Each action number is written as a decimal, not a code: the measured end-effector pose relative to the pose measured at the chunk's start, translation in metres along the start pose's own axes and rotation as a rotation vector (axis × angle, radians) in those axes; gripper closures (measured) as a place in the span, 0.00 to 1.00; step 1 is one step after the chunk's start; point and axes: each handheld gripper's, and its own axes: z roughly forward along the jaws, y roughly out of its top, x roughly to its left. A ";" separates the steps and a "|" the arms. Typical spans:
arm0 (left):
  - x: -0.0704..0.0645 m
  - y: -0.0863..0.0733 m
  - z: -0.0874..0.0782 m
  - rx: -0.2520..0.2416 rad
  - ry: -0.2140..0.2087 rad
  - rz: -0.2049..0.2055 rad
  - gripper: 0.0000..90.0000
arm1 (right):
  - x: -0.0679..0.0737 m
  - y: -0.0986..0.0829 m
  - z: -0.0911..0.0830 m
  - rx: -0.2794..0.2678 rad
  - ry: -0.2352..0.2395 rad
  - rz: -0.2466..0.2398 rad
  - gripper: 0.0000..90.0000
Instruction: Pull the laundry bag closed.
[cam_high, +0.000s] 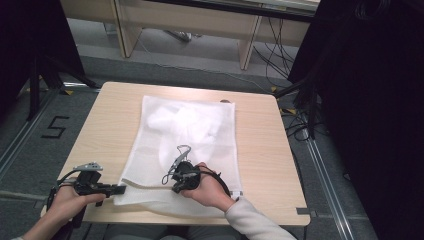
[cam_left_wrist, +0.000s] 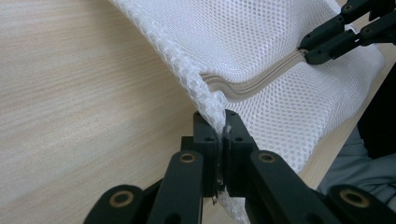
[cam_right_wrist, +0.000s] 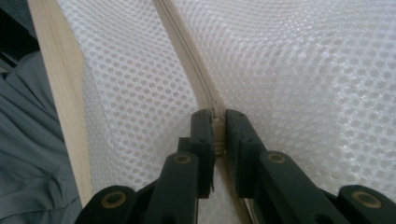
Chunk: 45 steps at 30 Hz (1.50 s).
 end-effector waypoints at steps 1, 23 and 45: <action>0.000 0.000 0.000 0.001 0.000 0.000 0.95 | -0.001 -0.001 0.000 0.004 -0.003 -0.009 0.92; 0.000 0.000 0.000 0.004 0.002 0.001 0.95 | -0.005 -0.007 -0.005 -0.003 -0.009 0.013 0.92; 0.000 0.000 0.000 0.001 0.012 0.000 0.95 | -0.008 -0.015 -0.012 -0.004 -0.017 0.043 0.92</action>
